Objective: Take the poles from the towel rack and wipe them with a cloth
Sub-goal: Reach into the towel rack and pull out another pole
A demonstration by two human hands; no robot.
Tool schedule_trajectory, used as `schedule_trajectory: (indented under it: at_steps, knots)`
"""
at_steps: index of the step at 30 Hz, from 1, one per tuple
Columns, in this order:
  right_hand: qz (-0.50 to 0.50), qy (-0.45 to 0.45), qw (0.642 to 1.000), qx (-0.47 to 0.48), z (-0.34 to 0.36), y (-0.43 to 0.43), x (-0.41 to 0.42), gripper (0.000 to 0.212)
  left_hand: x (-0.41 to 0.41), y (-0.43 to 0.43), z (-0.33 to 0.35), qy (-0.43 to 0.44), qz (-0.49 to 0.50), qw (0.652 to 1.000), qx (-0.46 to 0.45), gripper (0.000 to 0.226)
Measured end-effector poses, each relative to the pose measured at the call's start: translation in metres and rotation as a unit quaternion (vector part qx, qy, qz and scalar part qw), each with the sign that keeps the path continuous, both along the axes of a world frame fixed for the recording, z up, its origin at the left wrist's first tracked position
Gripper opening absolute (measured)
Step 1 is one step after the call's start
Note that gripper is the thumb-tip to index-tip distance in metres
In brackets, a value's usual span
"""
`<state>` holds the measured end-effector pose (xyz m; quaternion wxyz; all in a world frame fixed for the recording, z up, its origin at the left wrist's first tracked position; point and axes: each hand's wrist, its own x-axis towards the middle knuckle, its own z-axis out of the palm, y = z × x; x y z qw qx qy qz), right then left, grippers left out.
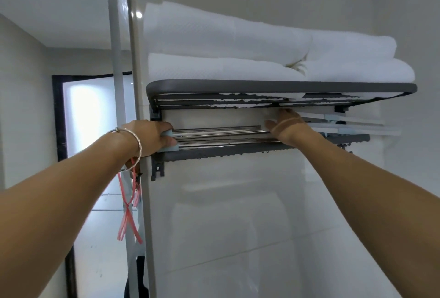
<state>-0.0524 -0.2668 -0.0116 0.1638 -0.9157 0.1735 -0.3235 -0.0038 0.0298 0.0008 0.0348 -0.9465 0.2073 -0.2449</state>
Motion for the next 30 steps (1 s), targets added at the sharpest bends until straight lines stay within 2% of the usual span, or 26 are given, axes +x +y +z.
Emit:
schedule_trajectory:
  at_steps: [5, 7, 12, 19, 30]
  knots:
    - [0.043, -0.020, 0.998, -0.036, -0.001, -0.010, -0.001, 0.045, 0.006, 0.001, 0.002, 0.014, -0.007, 1.000, 0.012, 0.045]
    - [0.048, -0.021, 0.998, -0.046, -0.002, -0.015, 0.000, 0.048, 0.005, 0.000, 0.001, 0.011, -0.007, 1.000, 0.007, 0.045]
    - [0.021, 0.013, 0.997, -0.067, -0.008, -0.024, -0.003, 0.074, -0.003, -0.003, -0.001, -0.006, 0.004, 1.000, 0.006, 0.040]
    - [0.023, 0.027, 0.996, -0.077, -0.024, -0.024, -0.014, 0.058, -0.004, -0.012, 0.001, -0.023, 0.032, 0.999, 0.026, 0.036]
    - [0.040, -0.025, 0.990, -0.135, -0.046, -0.020, -0.051, 0.051, -0.024, 0.008, 0.003, -0.188, 0.054, 0.979, 0.058, 0.031]
